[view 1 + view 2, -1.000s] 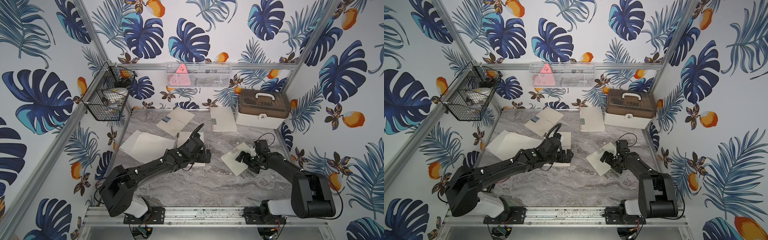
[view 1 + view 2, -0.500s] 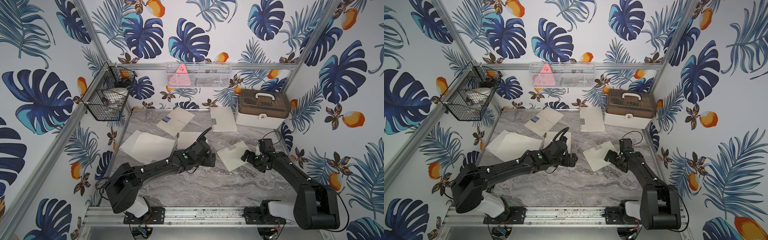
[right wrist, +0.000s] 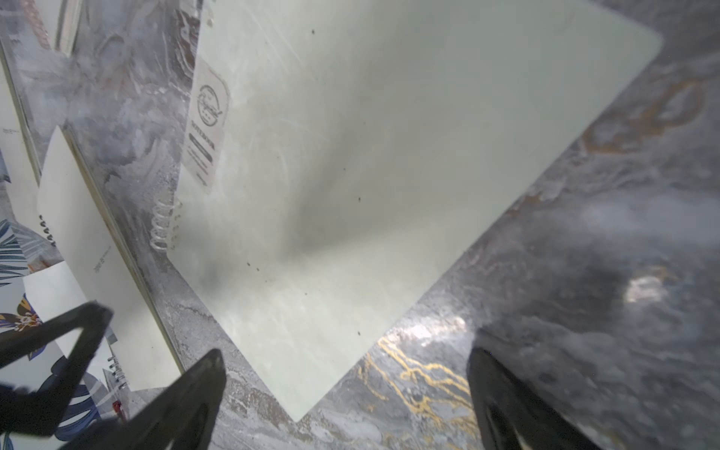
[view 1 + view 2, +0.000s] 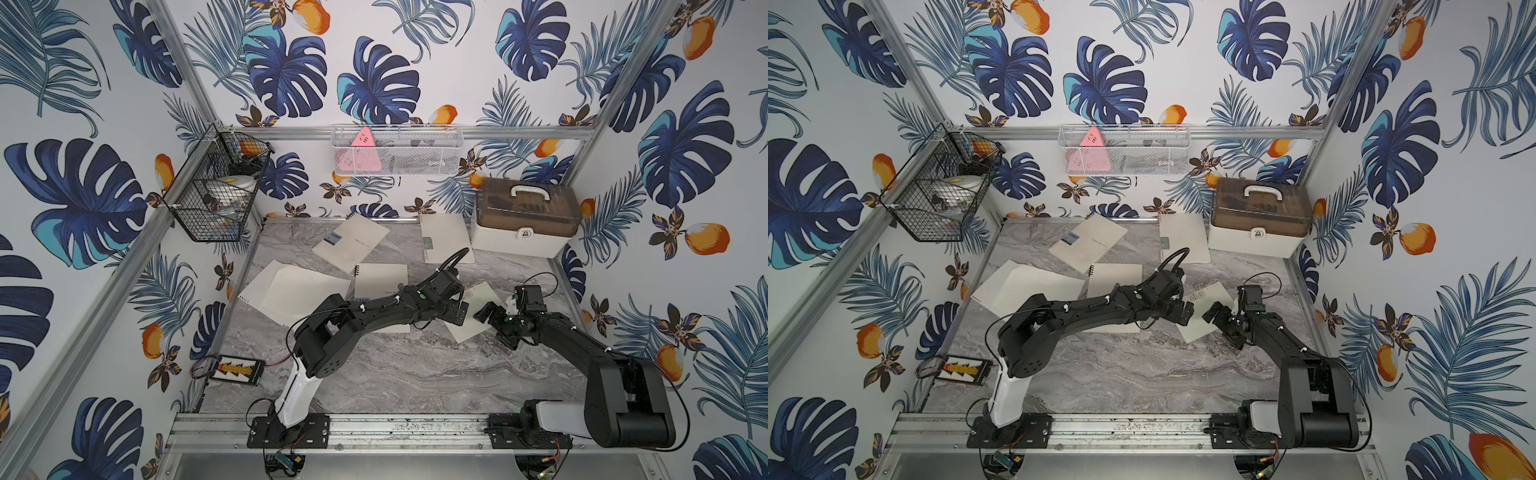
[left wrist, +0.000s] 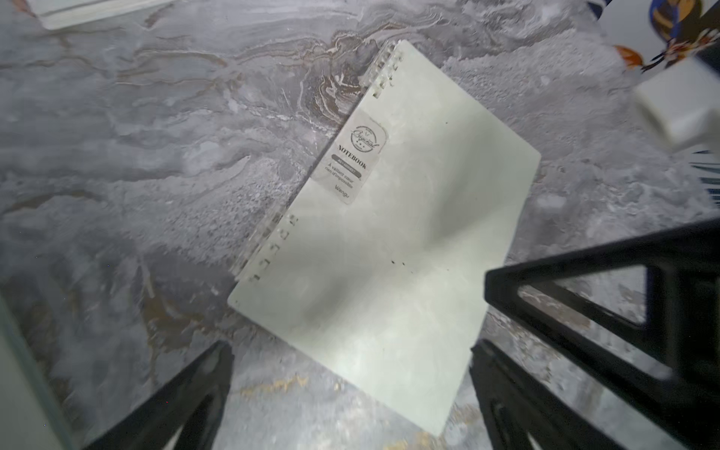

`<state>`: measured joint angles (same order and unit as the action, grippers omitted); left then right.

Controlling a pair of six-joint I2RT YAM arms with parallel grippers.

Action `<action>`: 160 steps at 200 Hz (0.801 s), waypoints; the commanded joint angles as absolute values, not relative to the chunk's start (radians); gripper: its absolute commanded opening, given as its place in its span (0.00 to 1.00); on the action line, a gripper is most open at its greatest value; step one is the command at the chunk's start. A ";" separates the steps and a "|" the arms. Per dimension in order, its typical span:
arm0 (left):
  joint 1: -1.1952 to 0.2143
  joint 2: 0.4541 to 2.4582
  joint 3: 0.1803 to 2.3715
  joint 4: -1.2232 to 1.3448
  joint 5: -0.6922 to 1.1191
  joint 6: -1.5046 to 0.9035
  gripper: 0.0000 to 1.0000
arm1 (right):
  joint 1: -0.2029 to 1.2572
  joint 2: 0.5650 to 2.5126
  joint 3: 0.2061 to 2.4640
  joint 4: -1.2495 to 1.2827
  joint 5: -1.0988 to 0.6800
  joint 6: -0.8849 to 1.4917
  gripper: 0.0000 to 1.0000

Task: Tear off pages from different notebooks
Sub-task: Move the notebook to the center of the board.

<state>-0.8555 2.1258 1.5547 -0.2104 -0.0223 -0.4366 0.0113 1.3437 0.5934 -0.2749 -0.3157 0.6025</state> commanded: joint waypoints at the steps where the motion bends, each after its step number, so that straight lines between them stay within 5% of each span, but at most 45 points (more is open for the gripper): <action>1: -0.831 2.195 1.603 -0.238 0.014 -0.406 0.99 | 0.011 1.393 0.603 -0.218 -0.328 0.639 0.91; 46: -0.810 2.216 1.540 -0.140 0.124 -0.453 0.98 | 0.011 1.489 0.640 -0.136 -0.375 0.630 0.63; 137: -0.861 1.912 1.158 0.055 0.252 -0.552 0.94 | 0.009 1.522 0.715 -0.173 -0.420 0.566 0.59; 160: -0.861 1.848 1.099 0.062 0.269 -0.572 0.95 | 0.009 1.533 0.718 -0.151 -0.452 0.570 0.50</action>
